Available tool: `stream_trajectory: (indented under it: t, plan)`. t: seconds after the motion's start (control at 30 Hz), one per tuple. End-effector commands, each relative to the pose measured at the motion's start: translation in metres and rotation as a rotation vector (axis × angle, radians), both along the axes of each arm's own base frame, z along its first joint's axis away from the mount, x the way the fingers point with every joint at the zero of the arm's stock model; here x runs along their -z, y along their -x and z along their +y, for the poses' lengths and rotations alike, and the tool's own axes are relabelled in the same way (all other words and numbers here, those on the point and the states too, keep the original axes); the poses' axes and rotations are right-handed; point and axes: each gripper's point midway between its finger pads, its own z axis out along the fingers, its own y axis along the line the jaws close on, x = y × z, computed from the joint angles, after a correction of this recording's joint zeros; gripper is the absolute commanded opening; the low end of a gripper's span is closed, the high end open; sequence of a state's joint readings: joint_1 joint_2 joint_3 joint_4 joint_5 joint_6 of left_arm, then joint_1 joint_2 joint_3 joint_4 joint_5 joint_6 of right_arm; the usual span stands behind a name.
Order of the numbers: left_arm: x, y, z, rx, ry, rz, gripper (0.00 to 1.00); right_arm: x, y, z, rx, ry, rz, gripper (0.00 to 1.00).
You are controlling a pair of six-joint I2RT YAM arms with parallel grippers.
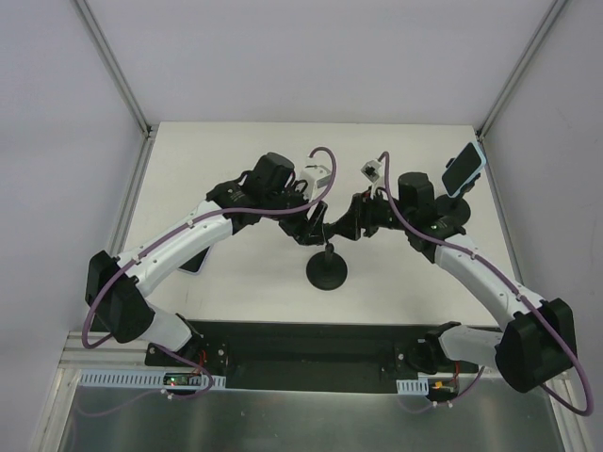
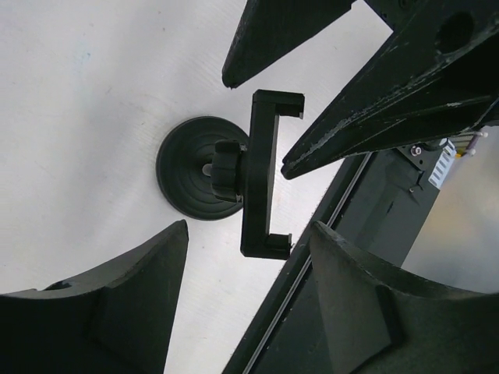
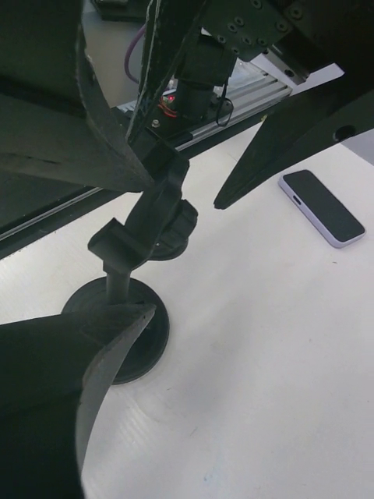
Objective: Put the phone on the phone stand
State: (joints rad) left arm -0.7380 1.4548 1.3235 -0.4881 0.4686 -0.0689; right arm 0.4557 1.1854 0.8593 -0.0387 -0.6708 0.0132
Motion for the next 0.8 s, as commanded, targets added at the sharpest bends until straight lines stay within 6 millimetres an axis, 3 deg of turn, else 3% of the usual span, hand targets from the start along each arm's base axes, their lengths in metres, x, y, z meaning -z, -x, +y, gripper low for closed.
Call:
stream_trajectory:
  t: [0.0, 0.33, 0.57, 0.6, 0.67, 0.7, 0.73, 0.77]
  plan:
    - [-0.003, -0.015, 0.004, -0.061, -0.006, -0.054, 0.60, -0.031, -0.007, 0.015, -0.051, -0.078, -0.065, 0.59]
    - [-0.002, -0.030, 0.010, -0.110, -0.048, -0.114, 0.45, -0.022, 0.005, 0.011, -0.052, -0.085, -0.056, 0.25]
    - [-0.004, -0.036, 0.008, -0.114, -0.056, -0.133, 0.43, -0.034, 0.017, 0.008, -0.030, -0.139, -0.113, 0.16]
    - [-0.005, -0.036, 0.008, -0.114, -0.054, -0.137, 0.49, -0.035, 0.018, 0.008, -0.029, -0.142, -0.116, 0.17]
    - [-0.007, -0.037, 0.010, -0.123, -0.054, -0.146, 0.61, -0.036, 0.018, 0.010, -0.032, -0.145, -0.119, 0.34]
    - [-0.012, -0.037, 0.013, -0.134, -0.048, -0.155, 0.69, -0.036, 0.019, 0.011, -0.033, -0.146, -0.117, 0.43]
    - [-0.012, -0.037, 0.015, -0.142, -0.048, -0.151, 0.78, -0.038, 0.018, 0.011, -0.031, -0.149, -0.118, 0.62]
    - [-0.020, -0.035, 0.018, -0.147, -0.030, -0.163, 0.84, -0.039, 0.017, 0.011, -0.024, -0.148, -0.118, 0.69]
